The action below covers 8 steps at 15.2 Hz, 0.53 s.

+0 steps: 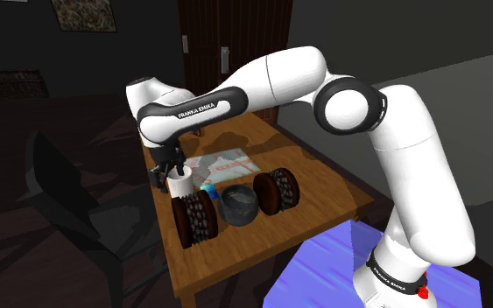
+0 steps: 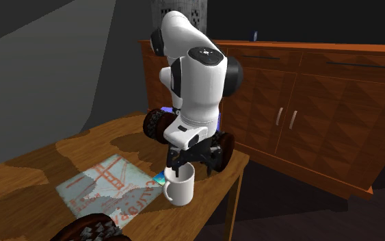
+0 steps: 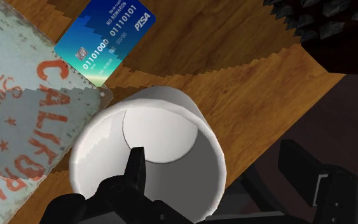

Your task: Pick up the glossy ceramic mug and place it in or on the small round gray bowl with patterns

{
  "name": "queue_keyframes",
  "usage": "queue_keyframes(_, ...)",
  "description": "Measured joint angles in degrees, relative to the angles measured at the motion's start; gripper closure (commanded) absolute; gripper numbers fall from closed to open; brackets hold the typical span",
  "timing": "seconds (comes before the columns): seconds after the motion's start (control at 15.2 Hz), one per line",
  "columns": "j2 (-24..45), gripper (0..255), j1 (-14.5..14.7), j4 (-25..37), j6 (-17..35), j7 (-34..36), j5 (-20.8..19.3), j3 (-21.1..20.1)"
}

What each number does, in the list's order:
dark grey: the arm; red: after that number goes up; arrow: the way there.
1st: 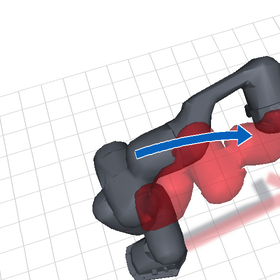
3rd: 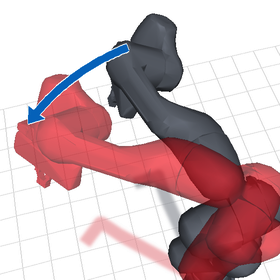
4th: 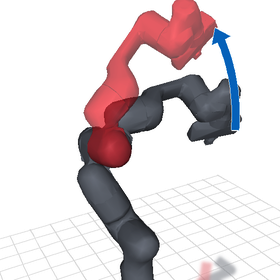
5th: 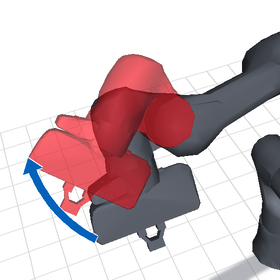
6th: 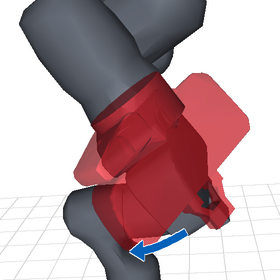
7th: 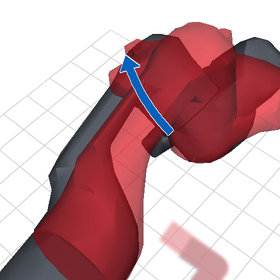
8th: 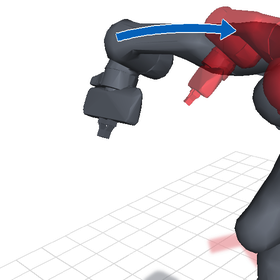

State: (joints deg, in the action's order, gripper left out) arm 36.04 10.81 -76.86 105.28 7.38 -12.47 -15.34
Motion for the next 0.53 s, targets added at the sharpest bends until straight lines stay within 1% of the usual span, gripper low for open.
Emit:
queue_keyframes(0.13,0.1,0,-0.3,-1.5,1.6,0.0,-0.1,0.1)
queue_keyframes(0.53,0.2,0,-0.2,-1.7,1.9,0.1,-0.1,0.1)
